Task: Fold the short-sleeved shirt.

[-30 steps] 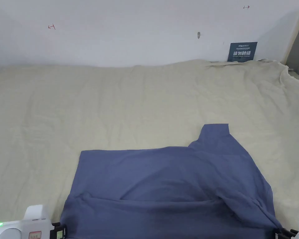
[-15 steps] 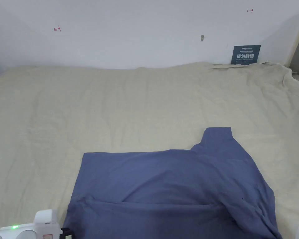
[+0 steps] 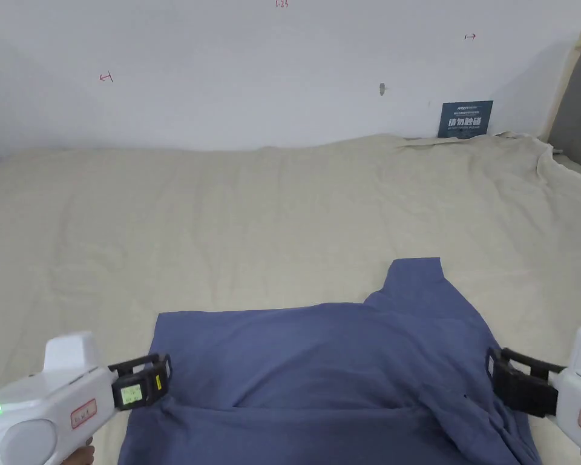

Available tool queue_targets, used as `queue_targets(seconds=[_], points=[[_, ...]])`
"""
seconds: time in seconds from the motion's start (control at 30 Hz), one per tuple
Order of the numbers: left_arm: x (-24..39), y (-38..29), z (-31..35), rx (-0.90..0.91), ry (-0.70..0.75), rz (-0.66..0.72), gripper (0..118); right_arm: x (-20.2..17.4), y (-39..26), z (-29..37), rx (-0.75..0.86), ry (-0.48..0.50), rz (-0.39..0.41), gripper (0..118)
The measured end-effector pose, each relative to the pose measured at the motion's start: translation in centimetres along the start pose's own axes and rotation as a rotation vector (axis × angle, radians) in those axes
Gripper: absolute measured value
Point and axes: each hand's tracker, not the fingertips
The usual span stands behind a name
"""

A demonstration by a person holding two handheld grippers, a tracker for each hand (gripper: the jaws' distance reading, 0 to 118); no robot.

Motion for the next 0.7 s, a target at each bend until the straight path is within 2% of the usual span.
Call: queue_targets(seconds=[0.13,0.2,0.23,0.27,0.33,0.37,0.4,0.43,0.47,0.7], points=[[2.4,2.2,1.1,0.060,-0.024,-0.059,116,-2.6,1.9,0.8,0.107,-0.011,0.055,96],[3.5,2.5,1.3,0.089,-0.054,-0.058,97,-3.6,2.2,1.0,0.152,-0.013,0.080,96],[3.9,2.4,1.4,0.130,-0.063,-0.059,81,-4.0,2.2,1.0,0.167,-0.021,0.080,95],[4.5,2.1,1.5,0.161,-0.064,-0.072,59,-4.5,2.2,1.1,0.179,-0.028,0.082,87],[5.3,1.7,1.4,0.200,-0.054,-0.114,21,-5.1,2.0,1.1,0.202,-0.035,0.091,59],[5.7,1.5,1.4,0.213,-0.051,-0.132,15,-5.2,1.9,1.1,0.210,-0.034,0.091,51],[6.1,1.2,1.3,0.221,-0.046,-0.144,15,-5.5,1.8,1.1,0.220,-0.038,0.092,51],[5.9,0.9,0.8,0.230,-0.047,-0.146,0,-5.7,1.7,1.1,0.228,-0.044,0.092,24],[6.0,0.9,0.8,0.233,-0.056,-0.143,0,-5.7,1.7,1.1,0.230,-0.045,0.095,0],[5.8,1.0,-0.2,0.186,-0.074,-0.124,0,-6.1,1.8,0.5,0.230,-0.013,0.095,0]])
